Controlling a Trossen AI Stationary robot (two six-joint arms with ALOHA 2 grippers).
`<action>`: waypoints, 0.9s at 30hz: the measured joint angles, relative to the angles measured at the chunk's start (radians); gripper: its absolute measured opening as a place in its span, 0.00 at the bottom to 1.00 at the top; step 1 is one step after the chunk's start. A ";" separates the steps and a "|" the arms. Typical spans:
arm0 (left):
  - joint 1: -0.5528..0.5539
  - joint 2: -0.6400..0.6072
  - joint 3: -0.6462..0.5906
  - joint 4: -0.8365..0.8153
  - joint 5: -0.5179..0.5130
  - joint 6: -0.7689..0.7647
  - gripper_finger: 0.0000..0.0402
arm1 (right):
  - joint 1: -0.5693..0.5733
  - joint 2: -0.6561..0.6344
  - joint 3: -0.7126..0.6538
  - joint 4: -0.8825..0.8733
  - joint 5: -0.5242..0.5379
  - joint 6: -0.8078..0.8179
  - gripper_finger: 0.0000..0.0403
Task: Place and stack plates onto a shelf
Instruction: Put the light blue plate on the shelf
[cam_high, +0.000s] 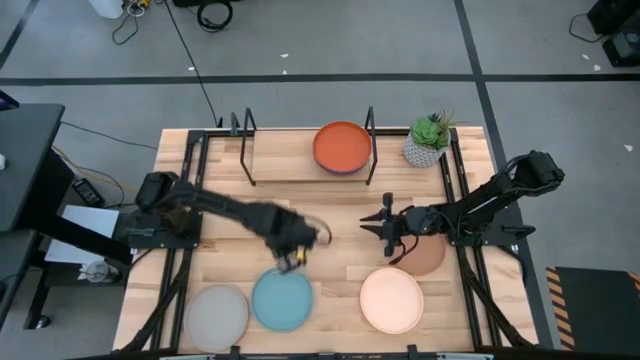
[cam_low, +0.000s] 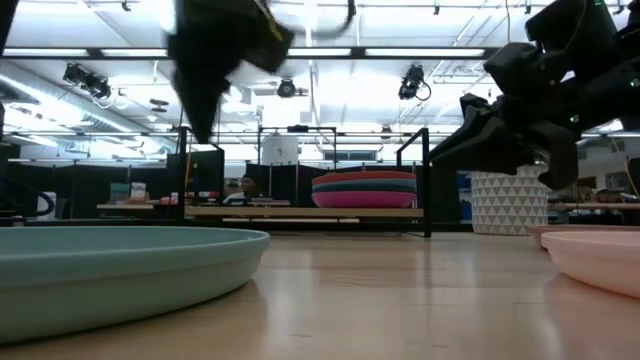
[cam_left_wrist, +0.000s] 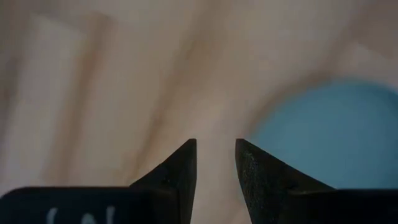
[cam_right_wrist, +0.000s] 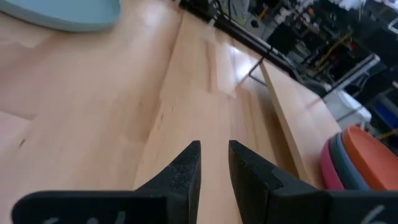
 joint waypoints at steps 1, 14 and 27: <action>-0.027 0.000 0.000 0.011 0.000 0.006 0.29 | 0.000 0.000 0.000 0.009 -0.010 -0.014 0.22; -0.092 0.118 0.000 0.079 -0.063 0.121 0.29 | -0.040 0.000 0.000 0.048 -0.089 -0.070 0.22; -0.129 0.101 -0.096 0.229 -0.063 0.160 0.29 | -0.074 0.000 0.000 -0.023 -0.078 -0.060 0.22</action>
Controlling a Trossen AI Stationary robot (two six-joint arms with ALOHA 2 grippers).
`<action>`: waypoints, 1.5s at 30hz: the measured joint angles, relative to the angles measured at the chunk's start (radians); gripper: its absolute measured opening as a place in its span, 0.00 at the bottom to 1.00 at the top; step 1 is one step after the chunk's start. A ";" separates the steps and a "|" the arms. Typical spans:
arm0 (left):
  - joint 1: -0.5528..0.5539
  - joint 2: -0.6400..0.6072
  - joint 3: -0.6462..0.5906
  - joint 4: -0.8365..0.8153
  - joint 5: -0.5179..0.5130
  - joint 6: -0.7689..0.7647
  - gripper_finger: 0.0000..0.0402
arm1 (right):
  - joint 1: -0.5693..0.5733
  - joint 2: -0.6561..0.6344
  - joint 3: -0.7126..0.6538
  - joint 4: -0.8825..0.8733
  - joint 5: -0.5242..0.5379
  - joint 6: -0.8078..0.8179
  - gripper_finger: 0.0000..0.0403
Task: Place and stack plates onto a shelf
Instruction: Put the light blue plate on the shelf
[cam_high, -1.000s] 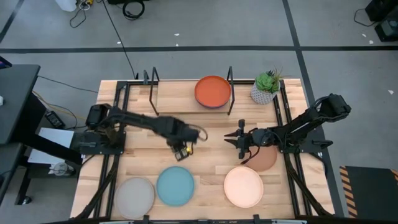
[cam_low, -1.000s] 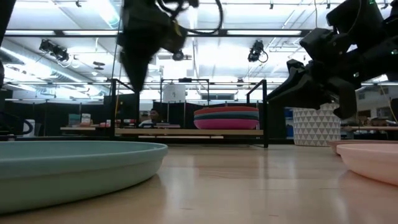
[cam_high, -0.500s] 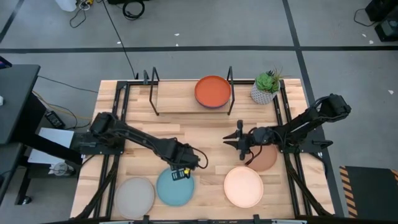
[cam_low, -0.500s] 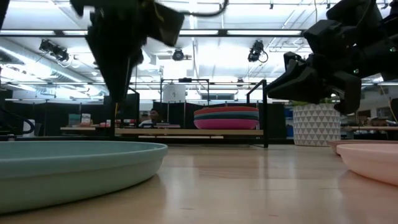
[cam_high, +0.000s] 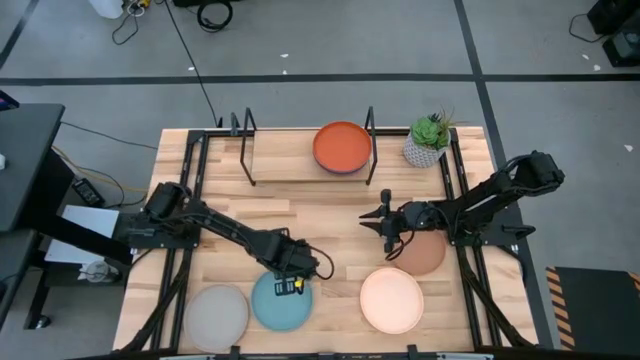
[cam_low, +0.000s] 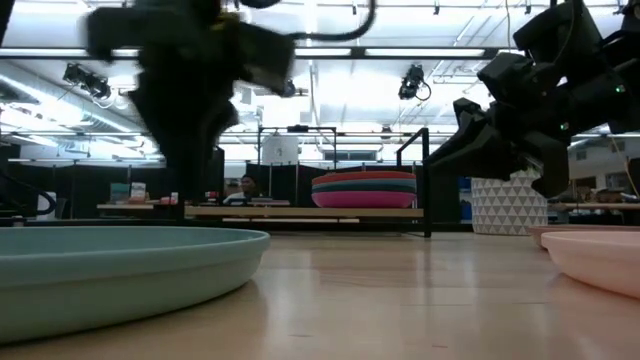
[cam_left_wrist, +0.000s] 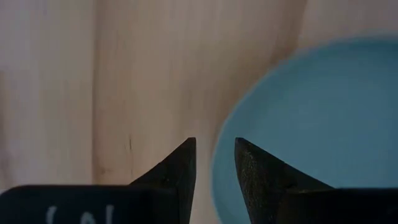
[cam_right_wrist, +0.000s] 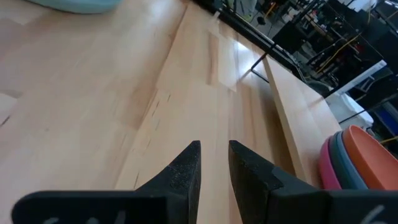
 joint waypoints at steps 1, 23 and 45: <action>-0.005 -0.011 -0.017 0.014 0.000 -0.001 0.29 | -0.001 0.000 0.000 0.002 0.000 0.000 0.22; -0.036 -0.064 -0.215 0.166 0.043 -0.086 0.18 | -0.005 0.000 0.000 0.028 -0.027 -0.003 0.22; 0.067 -0.064 -0.135 0.008 0.060 -0.164 0.33 | -0.005 0.000 0.000 0.028 -0.029 -0.005 0.22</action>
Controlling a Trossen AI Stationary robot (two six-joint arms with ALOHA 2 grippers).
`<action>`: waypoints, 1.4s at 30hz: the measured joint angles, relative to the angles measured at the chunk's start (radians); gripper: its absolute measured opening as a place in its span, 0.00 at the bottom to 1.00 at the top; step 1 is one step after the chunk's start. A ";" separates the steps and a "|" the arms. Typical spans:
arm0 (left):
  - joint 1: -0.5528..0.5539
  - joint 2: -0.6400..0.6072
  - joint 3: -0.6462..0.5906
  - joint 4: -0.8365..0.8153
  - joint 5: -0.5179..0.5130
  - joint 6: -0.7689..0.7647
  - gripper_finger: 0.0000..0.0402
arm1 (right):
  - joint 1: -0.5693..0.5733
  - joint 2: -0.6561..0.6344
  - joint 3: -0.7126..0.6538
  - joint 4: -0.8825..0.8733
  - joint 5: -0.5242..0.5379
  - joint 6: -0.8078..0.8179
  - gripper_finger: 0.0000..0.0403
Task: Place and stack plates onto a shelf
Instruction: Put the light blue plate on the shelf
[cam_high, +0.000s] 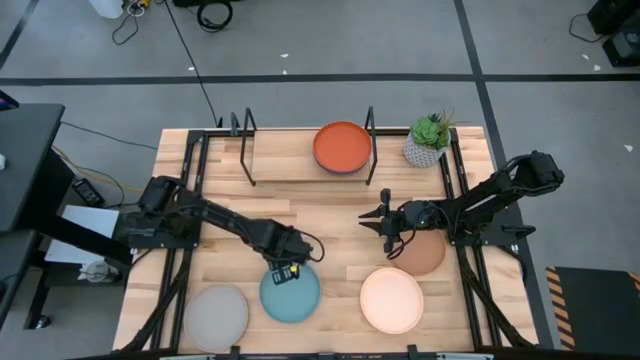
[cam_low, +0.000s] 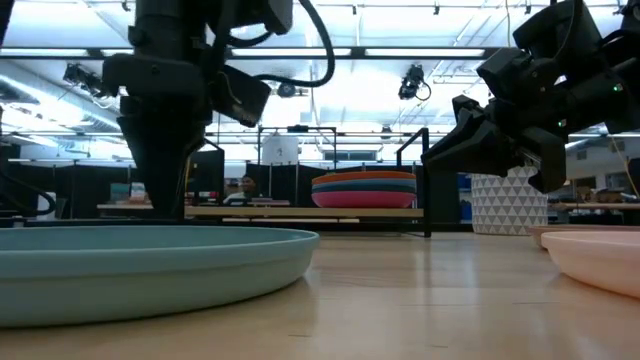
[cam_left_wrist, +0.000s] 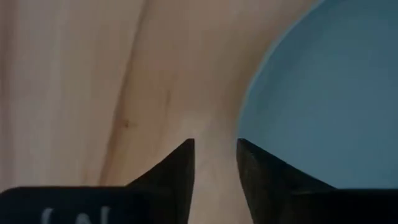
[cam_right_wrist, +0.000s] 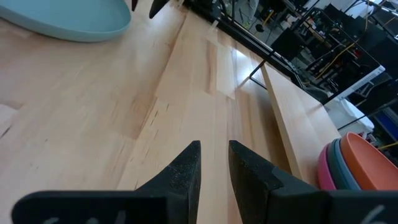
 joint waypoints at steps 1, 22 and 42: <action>0.006 0.002 0.000 0.007 0.013 0.003 0.34 | 0.000 0.000 0.000 0.000 0.000 -0.001 0.22; 0.009 0.003 -0.094 0.116 0.093 0.025 0.05 | 0.000 0.000 0.000 0.000 0.000 0.001 0.22; 0.612 -0.054 0.353 -0.244 0.017 0.903 0.04 | 0.000 0.000 0.000 0.001 -0.043 0.041 0.22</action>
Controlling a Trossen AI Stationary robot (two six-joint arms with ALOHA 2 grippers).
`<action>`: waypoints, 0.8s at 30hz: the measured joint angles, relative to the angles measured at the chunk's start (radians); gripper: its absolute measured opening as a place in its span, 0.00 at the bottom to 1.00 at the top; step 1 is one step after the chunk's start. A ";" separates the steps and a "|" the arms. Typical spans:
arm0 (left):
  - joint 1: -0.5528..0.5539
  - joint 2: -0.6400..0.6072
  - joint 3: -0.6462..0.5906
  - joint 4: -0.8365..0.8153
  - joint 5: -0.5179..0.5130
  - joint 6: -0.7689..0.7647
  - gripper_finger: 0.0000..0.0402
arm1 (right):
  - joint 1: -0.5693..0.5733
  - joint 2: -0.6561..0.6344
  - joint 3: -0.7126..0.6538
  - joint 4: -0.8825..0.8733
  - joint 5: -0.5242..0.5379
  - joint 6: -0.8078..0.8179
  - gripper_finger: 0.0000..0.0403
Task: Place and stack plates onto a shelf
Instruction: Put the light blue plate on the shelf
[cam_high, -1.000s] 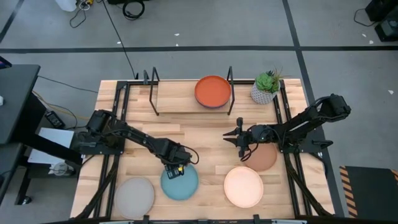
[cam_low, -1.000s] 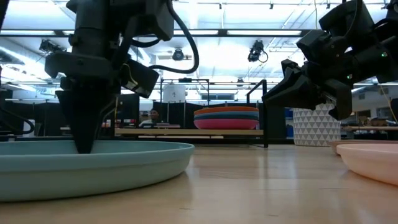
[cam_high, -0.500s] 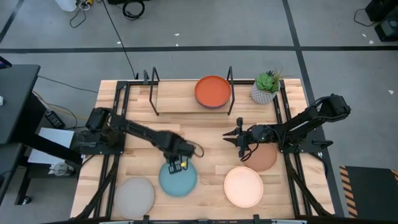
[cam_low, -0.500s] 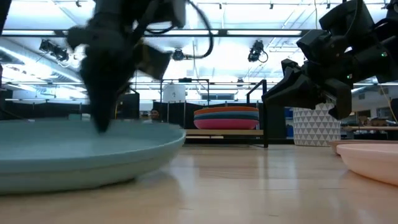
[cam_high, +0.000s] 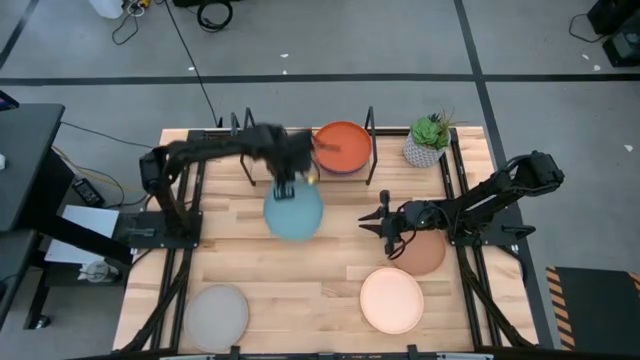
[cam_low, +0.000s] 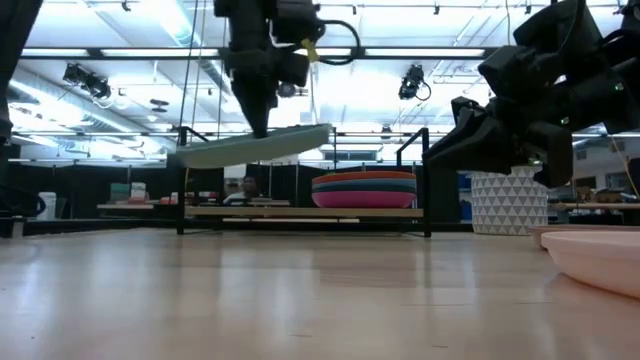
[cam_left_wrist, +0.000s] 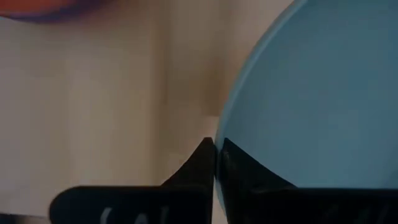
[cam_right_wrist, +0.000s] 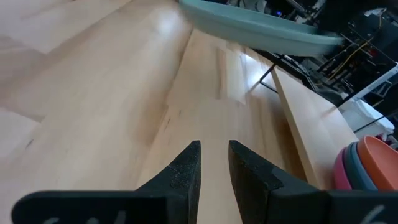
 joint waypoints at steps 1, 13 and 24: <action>0.036 0.000 0.015 0.015 0.000 0.049 0.04 | 0.000 0.000 0.000 -0.002 0.007 -0.009 0.22; 0.391 0.020 0.046 0.195 -0.040 0.506 0.05 | -0.105 0.000 0.000 -0.069 0.065 0.038 0.22; 0.527 0.069 0.048 0.268 0.068 0.320 0.05 | -0.128 0.000 0.000 -0.068 -0.036 0.068 0.22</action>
